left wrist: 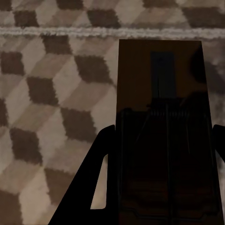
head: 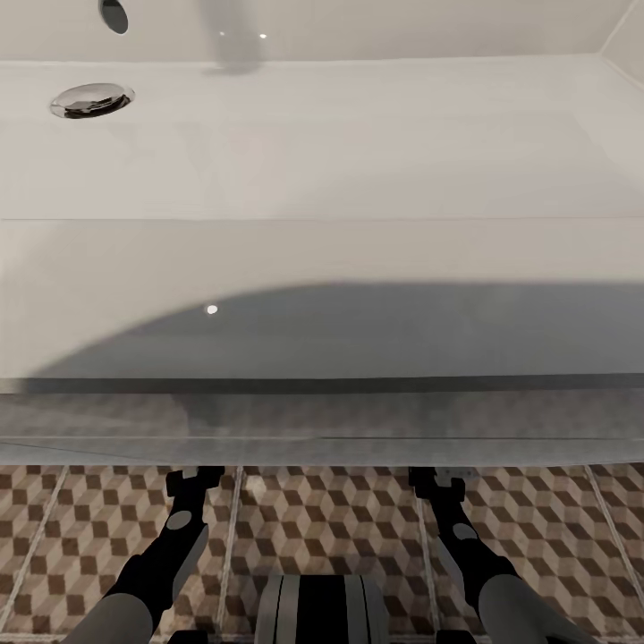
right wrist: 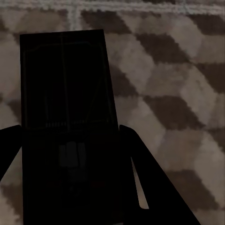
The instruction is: Take the four mousetraps from the cabinet in the bathroom and place them on the bathroom floor. Make sure all four end up on the same floor surface, and ensure that at least two of them are either under or directly next to the same bathroom sink.
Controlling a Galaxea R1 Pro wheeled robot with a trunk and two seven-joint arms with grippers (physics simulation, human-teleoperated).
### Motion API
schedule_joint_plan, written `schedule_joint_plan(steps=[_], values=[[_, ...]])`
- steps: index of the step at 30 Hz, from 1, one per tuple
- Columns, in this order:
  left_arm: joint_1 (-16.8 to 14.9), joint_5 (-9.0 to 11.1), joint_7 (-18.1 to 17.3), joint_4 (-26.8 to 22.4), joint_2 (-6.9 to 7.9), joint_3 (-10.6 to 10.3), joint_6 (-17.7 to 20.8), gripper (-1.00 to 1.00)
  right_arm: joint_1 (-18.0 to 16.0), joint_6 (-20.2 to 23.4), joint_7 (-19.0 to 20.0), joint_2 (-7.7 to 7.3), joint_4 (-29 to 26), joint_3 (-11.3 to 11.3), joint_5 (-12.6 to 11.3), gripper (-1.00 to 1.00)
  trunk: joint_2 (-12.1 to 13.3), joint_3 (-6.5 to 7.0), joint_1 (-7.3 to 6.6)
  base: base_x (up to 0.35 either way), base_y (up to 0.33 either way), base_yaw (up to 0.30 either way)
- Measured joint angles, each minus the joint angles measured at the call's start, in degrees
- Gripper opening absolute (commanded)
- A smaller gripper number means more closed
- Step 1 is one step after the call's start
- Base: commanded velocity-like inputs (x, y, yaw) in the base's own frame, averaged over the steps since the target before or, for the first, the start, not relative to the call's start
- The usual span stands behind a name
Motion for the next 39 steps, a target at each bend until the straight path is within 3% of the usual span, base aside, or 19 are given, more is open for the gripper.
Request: schedule_joint_plan(steps=[39], values=[[0.0, -0.03, -0.07, 0.0, 0.0, -0.08, 0.14, -1.0, 0.0, 0.42, -0.08, 0.0, 0.24, 0.0, -0.01, -1.0, 0.0, 0.0, 0.0, 0.0, 0.0, 0.0]])
